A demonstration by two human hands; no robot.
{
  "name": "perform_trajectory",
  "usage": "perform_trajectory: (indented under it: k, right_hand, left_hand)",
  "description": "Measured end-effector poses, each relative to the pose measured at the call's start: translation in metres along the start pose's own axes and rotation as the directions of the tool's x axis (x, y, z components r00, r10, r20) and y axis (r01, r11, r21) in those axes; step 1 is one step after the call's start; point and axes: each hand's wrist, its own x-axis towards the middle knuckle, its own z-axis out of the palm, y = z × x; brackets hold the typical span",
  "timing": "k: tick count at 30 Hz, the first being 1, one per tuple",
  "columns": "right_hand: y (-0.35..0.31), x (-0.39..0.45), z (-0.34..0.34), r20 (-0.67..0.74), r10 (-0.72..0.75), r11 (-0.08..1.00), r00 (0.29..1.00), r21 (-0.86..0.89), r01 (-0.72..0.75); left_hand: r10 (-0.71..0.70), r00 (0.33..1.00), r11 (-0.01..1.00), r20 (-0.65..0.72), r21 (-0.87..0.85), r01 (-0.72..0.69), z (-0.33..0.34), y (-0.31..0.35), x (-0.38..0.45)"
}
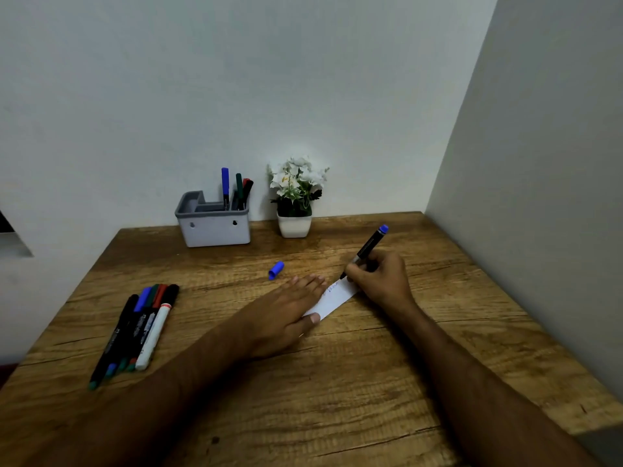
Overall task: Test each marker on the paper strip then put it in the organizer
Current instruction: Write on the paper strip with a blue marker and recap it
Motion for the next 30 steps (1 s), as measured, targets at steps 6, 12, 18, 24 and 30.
perform_trajectory:
  k: [6,12,18,24,30]
  right_hand:
    - [0.0016,0.0003,0.0013,0.009,-0.018,0.999,1.000,-0.036,0.019]
    - [0.0018,0.0004,0.0022,0.025,-0.019,0.997,1.000,-0.078,0.021]
    - [0.0013,0.0001,0.0018,0.028,-0.011,0.999,1.000,-0.053,0.013]
    - [0.0035,0.0008,0.0021,-0.003,-0.025,0.996,1.000,-0.085,0.025]
    - [0.0025,0.0023,0.0036,-0.033,-0.019,0.996,0.999,-0.084,0.016]
  left_hand:
    - [0.011,1.000,1.000,-0.026,-0.021,-0.012,0.0055,-0.0061,0.0020]
    - [0.008,0.999,1.000,-0.033,-0.027,-0.009,0.0070,-0.0073,0.0021]
    - [0.005,0.999,0.999,-0.031,-0.035,-0.006,0.0086,-0.0082,0.0024]
    - [0.009,0.999,1.000,-0.036,-0.021,-0.010,0.0106,-0.0104,0.0039]
    - [0.004,0.999,1.000,-0.035,-0.025,-0.005,0.0086,-0.0085,0.0037]
